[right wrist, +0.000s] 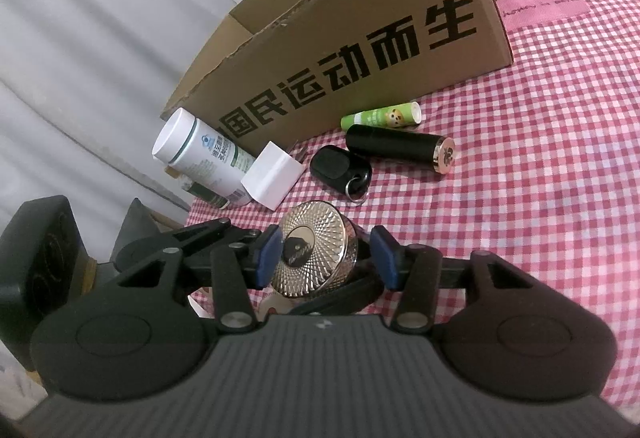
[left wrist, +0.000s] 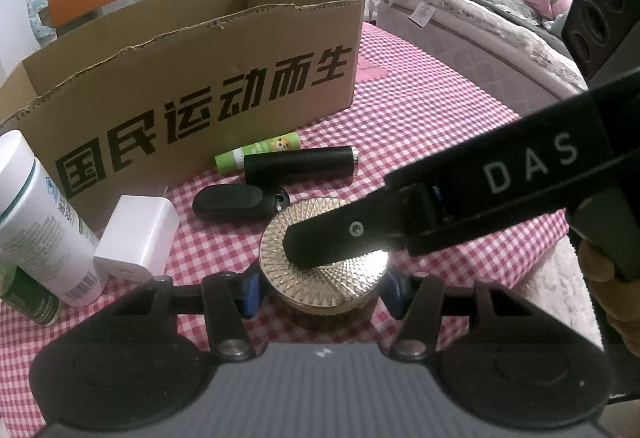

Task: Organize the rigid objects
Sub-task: 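Close the right gripper on the gold-lidded jar's sides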

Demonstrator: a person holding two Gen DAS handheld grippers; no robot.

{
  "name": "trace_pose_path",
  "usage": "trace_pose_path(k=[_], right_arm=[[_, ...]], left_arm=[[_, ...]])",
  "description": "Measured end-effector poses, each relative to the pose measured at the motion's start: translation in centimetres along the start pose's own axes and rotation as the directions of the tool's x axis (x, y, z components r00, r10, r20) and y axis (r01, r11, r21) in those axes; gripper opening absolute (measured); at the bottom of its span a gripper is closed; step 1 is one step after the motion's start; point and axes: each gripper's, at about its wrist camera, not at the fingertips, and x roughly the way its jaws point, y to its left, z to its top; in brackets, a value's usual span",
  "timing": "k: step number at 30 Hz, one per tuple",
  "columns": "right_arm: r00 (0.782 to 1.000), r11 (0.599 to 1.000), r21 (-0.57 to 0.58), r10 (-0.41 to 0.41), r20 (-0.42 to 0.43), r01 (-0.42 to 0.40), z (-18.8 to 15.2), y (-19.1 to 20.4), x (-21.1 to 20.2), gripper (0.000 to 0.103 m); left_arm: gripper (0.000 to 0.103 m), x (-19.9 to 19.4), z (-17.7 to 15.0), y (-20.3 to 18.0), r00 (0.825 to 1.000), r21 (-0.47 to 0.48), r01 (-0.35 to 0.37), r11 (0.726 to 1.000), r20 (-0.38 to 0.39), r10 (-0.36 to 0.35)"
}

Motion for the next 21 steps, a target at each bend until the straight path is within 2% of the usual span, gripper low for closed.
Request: trace_pose_path(k=[21], right_arm=[[1.000, 1.000, -0.007, 0.000, -0.002, 0.000, 0.08, 0.04, 0.17, 0.049]], left_arm=[[0.057, -0.09, 0.18, 0.13, 1.000, -0.012, -0.009, 1.000, -0.009, 0.009]])
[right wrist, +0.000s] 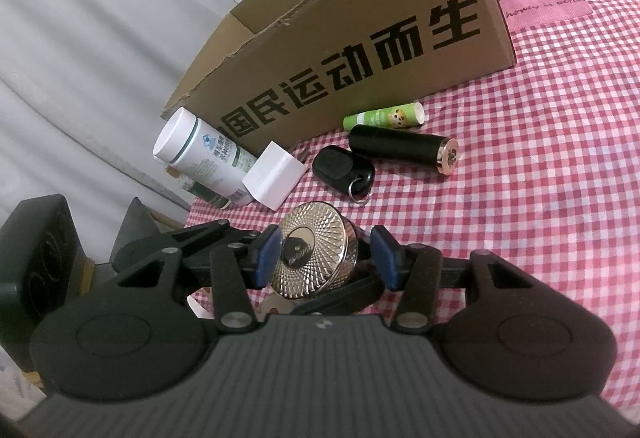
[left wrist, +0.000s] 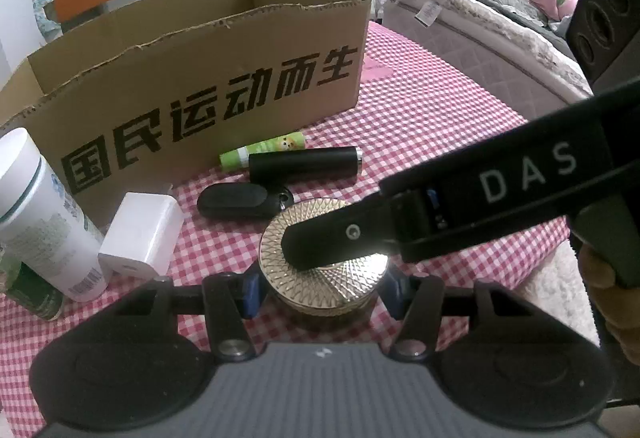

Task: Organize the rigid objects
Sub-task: 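Close the right gripper on the gold-lidded jar's sides, then lift the gold-lidded jar with the right gripper and carry it over the box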

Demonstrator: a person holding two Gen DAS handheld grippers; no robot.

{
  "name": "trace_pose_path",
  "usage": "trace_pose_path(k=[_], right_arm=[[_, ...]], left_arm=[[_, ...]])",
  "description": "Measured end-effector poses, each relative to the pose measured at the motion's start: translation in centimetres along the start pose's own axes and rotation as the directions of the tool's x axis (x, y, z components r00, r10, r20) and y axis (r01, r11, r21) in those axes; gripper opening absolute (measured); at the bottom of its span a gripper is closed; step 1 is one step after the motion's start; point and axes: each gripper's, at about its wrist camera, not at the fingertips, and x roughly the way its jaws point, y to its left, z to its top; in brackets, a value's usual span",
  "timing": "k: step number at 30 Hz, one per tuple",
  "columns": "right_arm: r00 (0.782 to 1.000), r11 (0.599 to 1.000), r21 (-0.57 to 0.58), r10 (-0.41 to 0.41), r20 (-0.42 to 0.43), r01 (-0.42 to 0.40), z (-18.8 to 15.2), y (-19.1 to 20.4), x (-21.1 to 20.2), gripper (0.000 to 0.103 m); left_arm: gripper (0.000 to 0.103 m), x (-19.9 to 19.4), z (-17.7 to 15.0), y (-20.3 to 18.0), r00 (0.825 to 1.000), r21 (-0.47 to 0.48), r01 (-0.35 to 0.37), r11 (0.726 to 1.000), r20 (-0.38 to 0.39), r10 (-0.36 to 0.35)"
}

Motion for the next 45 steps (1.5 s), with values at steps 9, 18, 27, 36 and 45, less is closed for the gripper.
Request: trace_pose_path(k=[9, 18, 27, 36, 45], right_arm=[[1.000, 1.000, -0.017, 0.004, 0.007, -0.004, 0.0, 0.5, -0.3, 0.049], [1.000, 0.999, -0.038, 0.008, 0.023, -0.007, 0.2, 1.3, -1.1, 0.049], [0.995, 0.995, -0.099, 0.019, 0.094, -0.010, 1.3, 5.0, -3.6, 0.049], [0.987, 0.981, -0.192, 0.068, 0.142, -0.040, 5.0, 9.0, -4.8, 0.049], [0.990, 0.961, -0.267, 0.101, 0.103, -0.070, 12.7, 12.4, -3.5, 0.050]], left_arm=[[0.057, -0.6, 0.1, -0.1, 1.000, -0.004, -0.008, 1.000, 0.013, 0.008], [0.057, -1.8, 0.5, 0.0, 0.999, -0.004, -0.013, 1.000, 0.038, 0.014], [0.057, -6.2, 2.0, 1.0, 0.991, 0.003, -0.013, 1.000, 0.136, 0.013], [0.057, -9.7, 5.9, 2.9, 0.977, -0.003, -0.060, 0.998, 0.206, 0.059], [0.057, -9.9, 12.1, 6.9, 0.979, -0.063, -0.087, 0.994, 0.179, 0.097]])
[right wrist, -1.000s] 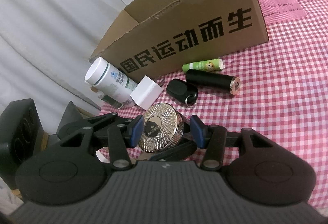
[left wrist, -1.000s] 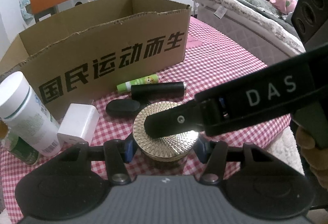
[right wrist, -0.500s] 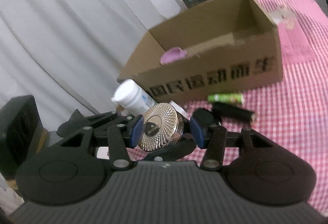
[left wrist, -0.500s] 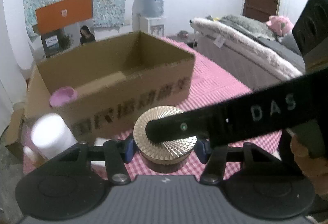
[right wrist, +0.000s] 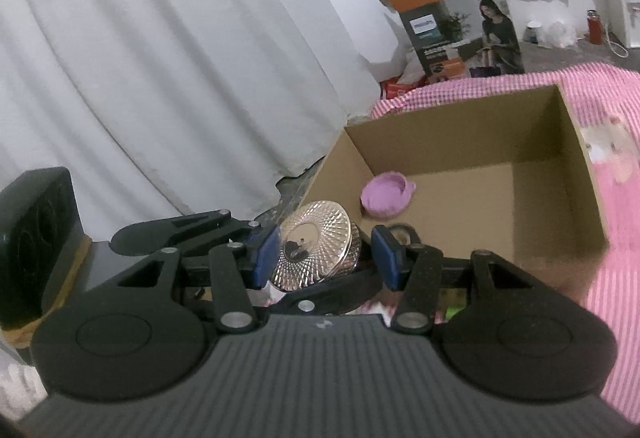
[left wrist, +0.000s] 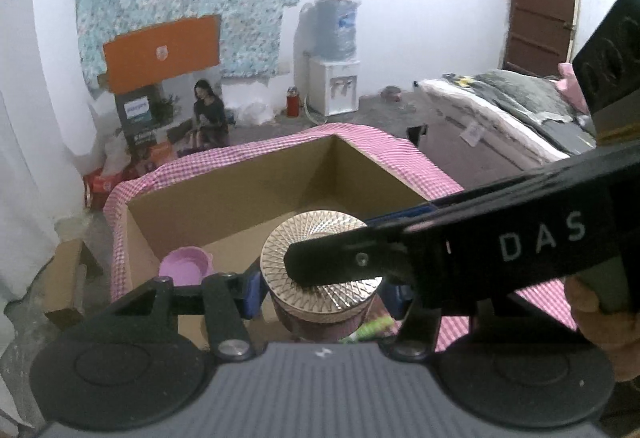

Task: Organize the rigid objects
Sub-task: 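Lift the gold-lidded jar with the right gripper and carry it over the box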

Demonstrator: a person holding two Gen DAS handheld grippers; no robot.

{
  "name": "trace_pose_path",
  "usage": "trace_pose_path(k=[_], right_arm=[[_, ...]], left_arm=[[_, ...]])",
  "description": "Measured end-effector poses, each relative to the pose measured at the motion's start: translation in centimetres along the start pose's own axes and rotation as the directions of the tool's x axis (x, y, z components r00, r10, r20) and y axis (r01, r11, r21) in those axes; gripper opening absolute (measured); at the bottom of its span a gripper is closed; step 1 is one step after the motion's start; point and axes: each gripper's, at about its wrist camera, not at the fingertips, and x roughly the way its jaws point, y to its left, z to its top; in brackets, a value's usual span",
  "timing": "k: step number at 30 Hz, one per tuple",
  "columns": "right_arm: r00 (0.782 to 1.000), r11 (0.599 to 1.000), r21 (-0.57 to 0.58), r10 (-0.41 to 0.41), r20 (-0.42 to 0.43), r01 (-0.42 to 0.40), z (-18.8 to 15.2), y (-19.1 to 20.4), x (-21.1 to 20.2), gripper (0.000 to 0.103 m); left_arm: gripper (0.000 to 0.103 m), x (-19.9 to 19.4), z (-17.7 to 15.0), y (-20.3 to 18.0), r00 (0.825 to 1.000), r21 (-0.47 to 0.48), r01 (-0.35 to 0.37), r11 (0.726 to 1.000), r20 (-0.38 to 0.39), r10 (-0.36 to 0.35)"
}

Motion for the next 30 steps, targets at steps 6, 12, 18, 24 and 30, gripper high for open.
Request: trace_pose_path(k=[6, 12, 18, 24, 30], right_arm=[[0.995, 0.998, 0.059, 0.008, -0.104, -0.002, 5.5, -2.2, 5.4, 0.050], [0.982, 0.989, 0.146, 0.006, -0.189, 0.022, 8.5, -5.4, 11.7, 0.051], [0.966, 0.977, 0.208, 0.007, -0.260, 0.049, 9.1, -8.6, 16.4, 0.051], [0.955, 0.965, 0.251, 0.008, -0.298, 0.070, 9.6, -10.9, 19.5, 0.051], [0.948, 0.957, 0.274, 0.000, -0.318, 0.092, 9.7, -12.4, 21.7, 0.051]], left_arm=[[0.057, 5.3, 3.8, 4.0, 0.992, -0.072, -0.010, 0.997, -0.124, 0.001], [0.057, 10.9, 5.2, 6.0, 0.972, -0.068, -0.066, 0.995, -0.228, 0.049], [0.057, 16.2, 5.7, 7.1, 0.941, -0.060, -0.096, 0.994, -0.331, 0.071], [0.057, 19.6, 6.0, 8.4, 0.919, -0.076, -0.104, 0.992, -0.388, 0.067], [0.057, 22.2, 6.1, 9.5, 0.900, -0.104, -0.109, 0.989, -0.433, 0.054]])
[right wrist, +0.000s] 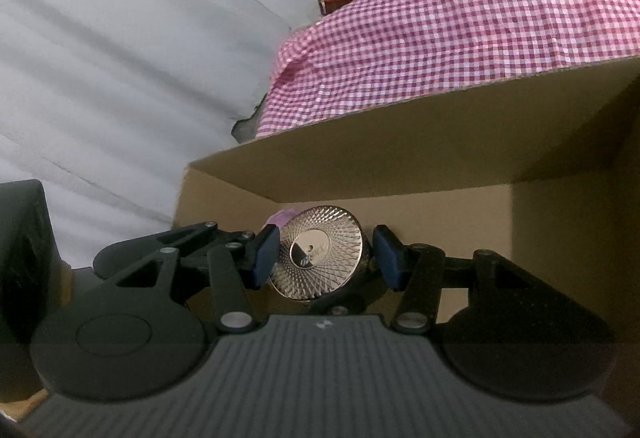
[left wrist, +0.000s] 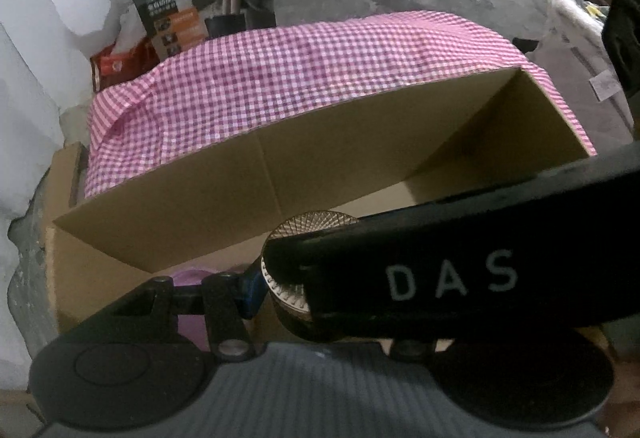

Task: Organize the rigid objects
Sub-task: 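Lift the gold-lidded jar with the right gripper and carry it over the box, then lower the jar into the box beside the pink lid and open the right gripper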

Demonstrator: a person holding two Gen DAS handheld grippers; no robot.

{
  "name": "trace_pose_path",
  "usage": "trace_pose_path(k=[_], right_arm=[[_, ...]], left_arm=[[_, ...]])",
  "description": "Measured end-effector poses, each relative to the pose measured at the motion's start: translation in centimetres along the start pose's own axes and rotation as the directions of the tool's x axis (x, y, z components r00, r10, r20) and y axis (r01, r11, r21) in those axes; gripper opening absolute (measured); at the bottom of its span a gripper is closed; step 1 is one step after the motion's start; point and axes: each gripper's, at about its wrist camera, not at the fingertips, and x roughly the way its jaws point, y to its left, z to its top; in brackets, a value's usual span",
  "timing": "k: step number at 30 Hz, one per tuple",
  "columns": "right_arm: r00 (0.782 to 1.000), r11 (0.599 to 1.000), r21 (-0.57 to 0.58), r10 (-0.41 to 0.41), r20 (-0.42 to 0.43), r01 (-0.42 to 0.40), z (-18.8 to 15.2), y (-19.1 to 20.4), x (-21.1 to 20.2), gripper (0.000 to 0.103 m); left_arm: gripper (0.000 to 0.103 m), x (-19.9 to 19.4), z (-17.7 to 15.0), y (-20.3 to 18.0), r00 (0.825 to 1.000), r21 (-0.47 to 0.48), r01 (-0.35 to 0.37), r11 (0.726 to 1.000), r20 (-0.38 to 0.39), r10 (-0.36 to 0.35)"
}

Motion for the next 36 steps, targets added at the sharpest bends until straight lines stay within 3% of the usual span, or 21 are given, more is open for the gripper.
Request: trace_pose_path(k=[15, 23, 28, 32, 36], right_arm=[[0.999, 0.999, -0.015, -0.050, -0.018, 0.050, 1.8, -1.1, 3.8, 0.052], [0.997, 0.996, -0.040, -0.083, -0.002, 0.083, 1.8, -1.3, 4.1, 0.052], [0.997, 0.996, -0.044, -0.072, 0.031, 0.074, 1.8, -1.0, 3.3, 0.052], [0.995, 0.996, -0.053, -0.063, 0.075, 0.067, 1.6, -0.3, 1.6, 0.052], [0.987, 0.997, -0.068, -0.031, 0.155, 0.042, 0.4, 0.7, -1.7, 0.052]], left_arm=[[0.057, 3.2, 0.6, 1.1, 0.999, -0.052, 0.008, 0.999, -0.050, -0.011], [0.060, 2.6, 0.5, 0.6, 1.000, -0.037, 0.023, 0.999, -0.016, -0.024], [0.069, 1.3, 0.6, 0.6, 0.999, -0.047, 0.041, 0.998, 0.007, -0.041], [0.084, -0.4, 0.1, 0.5, 0.996, -0.056, 0.082, 0.995, 0.032, -0.081], [0.088, -3.2, -0.8, 0.2, 0.992, -0.034, 0.107, 0.994, 0.066, -0.105]])
